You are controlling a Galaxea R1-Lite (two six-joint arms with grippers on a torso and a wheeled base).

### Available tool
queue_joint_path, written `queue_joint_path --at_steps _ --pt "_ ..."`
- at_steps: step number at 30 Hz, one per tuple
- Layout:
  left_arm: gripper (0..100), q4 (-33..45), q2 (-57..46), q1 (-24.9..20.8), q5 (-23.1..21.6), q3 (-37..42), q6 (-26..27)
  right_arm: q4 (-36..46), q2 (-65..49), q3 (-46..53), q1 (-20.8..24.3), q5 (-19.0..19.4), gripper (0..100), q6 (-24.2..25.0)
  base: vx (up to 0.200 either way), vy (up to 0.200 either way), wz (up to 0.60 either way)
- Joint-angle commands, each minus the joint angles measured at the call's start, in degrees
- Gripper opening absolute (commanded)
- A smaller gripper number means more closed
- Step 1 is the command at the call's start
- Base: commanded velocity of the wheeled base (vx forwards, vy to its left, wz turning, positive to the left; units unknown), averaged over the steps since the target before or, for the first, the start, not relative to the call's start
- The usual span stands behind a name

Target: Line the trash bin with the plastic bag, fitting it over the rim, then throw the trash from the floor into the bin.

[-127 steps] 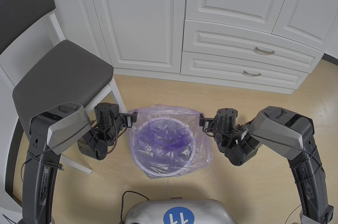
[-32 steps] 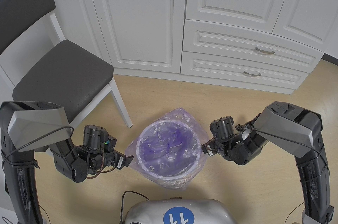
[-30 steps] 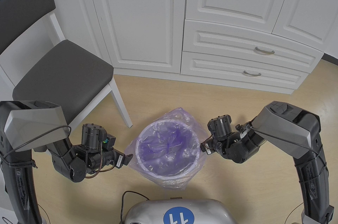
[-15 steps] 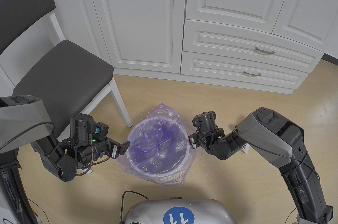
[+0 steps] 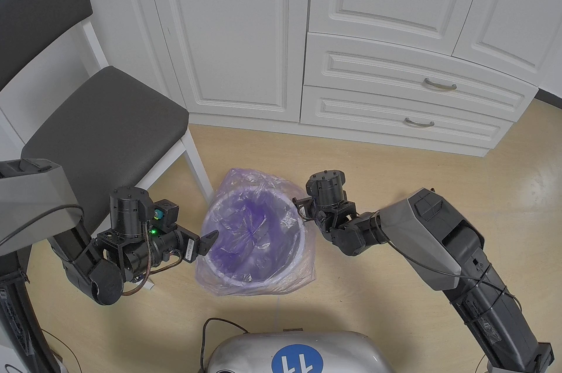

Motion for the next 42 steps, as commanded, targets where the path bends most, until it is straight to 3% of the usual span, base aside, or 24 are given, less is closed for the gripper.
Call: queue_joint_path --at_steps 1,8,23,31,42 --pt "100 -0.39 -0.26 -0.07 -0.02 0.35 -0.01 -0.19 1.81 -1.88 -1.09 -0.38 100 0.14 0.0 0.0 0.0" --pt "100 -1.36 -0.26 -0.15 -0.11 1.05 0.08 0.16 -1.71 -1.26 -2.06 -1.96 100 -0.47 0.0 0.0 0.0" --pt "100 -2.06 -2.11 0.2 -0.81 1.49 -0.01 0.25 -12.61 5.07 -2.59 -6.62 100 -6.63 0.0 0.0 0.0" --pt "100 -2.15 -3.25 -0.24 -0.9 2.37 0.08 0.34 -20.69 20.54 4.36 -8.29 100 -9.62 0.0 0.0 0.0" --pt "100 -2.15 -2.72 -0.42 -0.81 2.37 0.16 1.48 -15.86 18.16 8.05 -7.85 100 -9.35 0.0 0.0 0.0"
